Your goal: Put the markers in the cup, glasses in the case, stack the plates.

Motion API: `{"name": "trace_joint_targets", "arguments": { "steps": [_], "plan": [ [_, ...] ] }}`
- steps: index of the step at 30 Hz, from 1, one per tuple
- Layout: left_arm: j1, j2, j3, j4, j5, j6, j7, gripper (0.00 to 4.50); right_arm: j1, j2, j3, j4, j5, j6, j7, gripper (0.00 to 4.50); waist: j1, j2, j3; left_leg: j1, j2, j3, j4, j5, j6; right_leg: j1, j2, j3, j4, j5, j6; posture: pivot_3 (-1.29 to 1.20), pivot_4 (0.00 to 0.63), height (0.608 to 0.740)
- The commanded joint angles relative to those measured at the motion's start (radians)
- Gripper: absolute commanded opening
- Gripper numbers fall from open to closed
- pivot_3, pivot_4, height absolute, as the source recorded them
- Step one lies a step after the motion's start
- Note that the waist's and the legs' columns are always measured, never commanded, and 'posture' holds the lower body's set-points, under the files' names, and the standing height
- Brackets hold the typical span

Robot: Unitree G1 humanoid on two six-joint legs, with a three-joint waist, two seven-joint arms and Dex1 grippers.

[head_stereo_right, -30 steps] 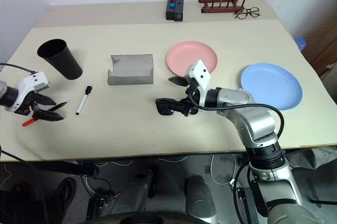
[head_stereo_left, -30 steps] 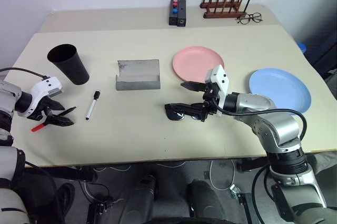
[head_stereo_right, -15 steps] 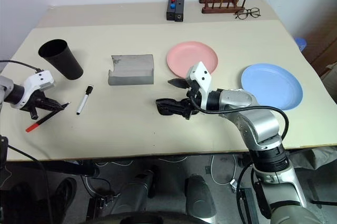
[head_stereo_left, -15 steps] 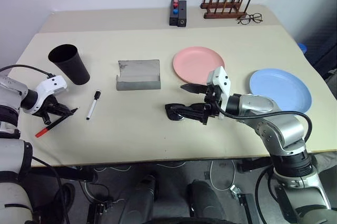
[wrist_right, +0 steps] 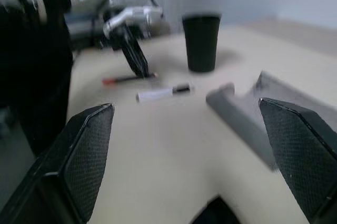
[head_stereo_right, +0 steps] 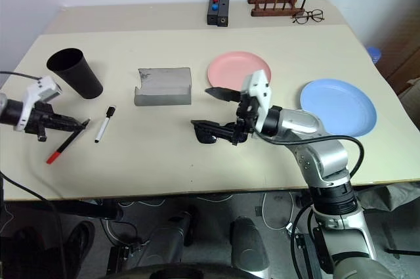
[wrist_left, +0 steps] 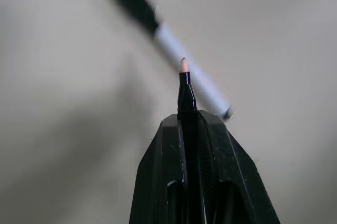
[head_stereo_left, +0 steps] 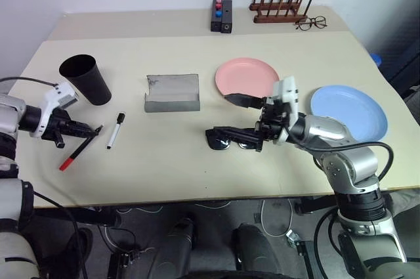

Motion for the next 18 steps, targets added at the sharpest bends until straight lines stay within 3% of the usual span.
{"name": "trace_joint_targets", "arguments": {
  "steps": [1,5,9,18],
  "plan": [
    [0.019,0.04,0.115,-0.142,-0.099,0.068,0.04,0.02,-0.014,-0.001,-0.022,0.003,0.009,-0.053,0.025,4.5,0.0,0.0,0.0,0.0,0.0,0.0,0.0,0.0,0.0,0.0,0.0,0.0,0.0,0.0,0.0,0.0,0.15,0.74],
    [0.029,0.028,0.221,-0.253,-0.199,0.121,0.104,0.02,-0.033,0.023,-0.032,0.038,0.024,-0.065,0.015,4.5,0.001,0.0,0.0,0.0,0.0,0.0,0.0,0.0,0.0,0.0,0.0,0.0,0.0,0.0,0.0,0.0,0.15,0.74],
    [0.013,-0.025,0.317,-0.257,-0.266,-0.011,0.215,0.02,-0.055,0.044,-0.038,0.077,0.025,-0.079,0.011,4.5,0.001,0.0,0.0,0.0,0.0,0.0,0.0,0.0,0.0,0.0,0.0,0.0,0.0,0.0,0.0,0.0,0.15,0.74],
    [-0.2,-0.078,0.369,0.045,-0.253,-0.337,0.513,0.02,-0.081,0.061,-0.024,0.146,-0.076,-0.171,-0.039,4.5,0.002,-0.001,0.0,0.0,0.0,0.0,0.001,0.001,-0.001,0.0,0.0,0.0,0.0,0.0,0.0,0.0,0.15,0.74]
  ]
}}
